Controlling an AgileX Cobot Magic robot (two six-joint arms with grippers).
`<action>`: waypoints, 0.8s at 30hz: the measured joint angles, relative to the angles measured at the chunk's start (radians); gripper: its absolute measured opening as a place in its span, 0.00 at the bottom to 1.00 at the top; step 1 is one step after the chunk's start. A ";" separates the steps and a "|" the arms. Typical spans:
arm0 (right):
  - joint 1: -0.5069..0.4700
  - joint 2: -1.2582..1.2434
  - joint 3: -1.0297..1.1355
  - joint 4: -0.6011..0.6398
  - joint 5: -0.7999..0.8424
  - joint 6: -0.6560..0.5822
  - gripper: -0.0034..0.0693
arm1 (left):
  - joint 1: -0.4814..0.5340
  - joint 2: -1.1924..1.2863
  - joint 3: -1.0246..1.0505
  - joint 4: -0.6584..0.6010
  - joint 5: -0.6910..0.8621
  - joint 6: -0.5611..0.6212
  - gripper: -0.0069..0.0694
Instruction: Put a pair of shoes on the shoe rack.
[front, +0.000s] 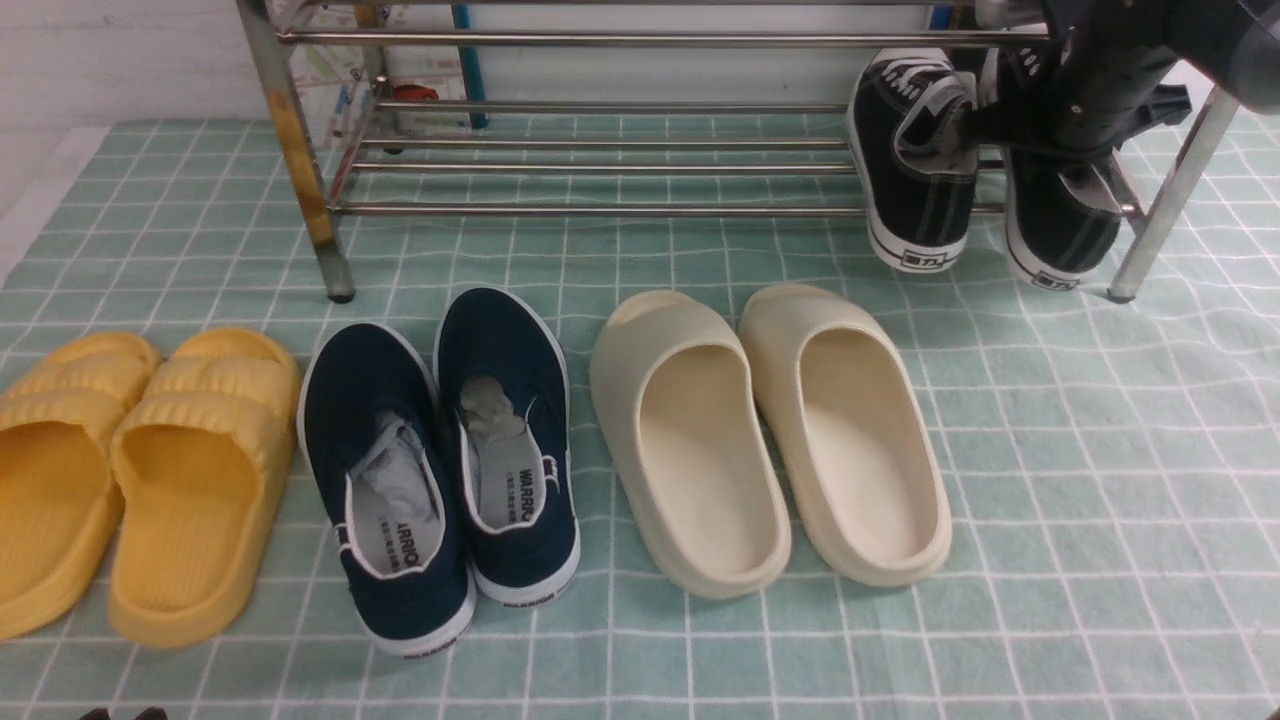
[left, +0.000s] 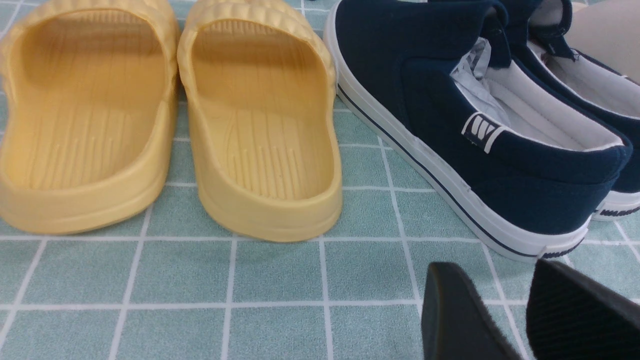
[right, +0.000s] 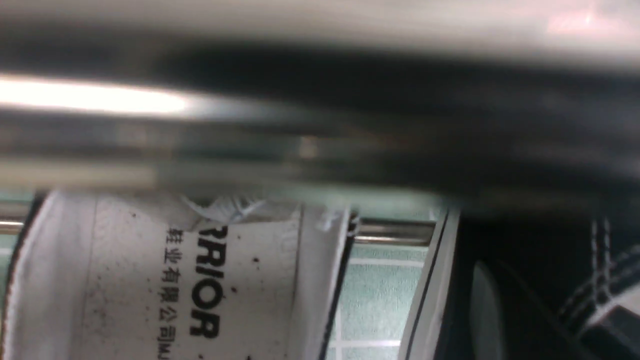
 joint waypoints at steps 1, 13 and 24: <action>0.000 0.000 -0.003 -0.002 -0.010 0.000 0.16 | 0.000 0.000 0.000 0.000 0.000 0.000 0.40; -0.006 -0.097 -0.016 0.041 0.074 -0.080 0.71 | 0.000 0.000 0.000 0.000 0.000 0.000 0.40; -0.004 -0.593 0.249 0.225 0.076 -0.250 0.10 | 0.000 0.000 0.000 0.000 0.000 0.000 0.40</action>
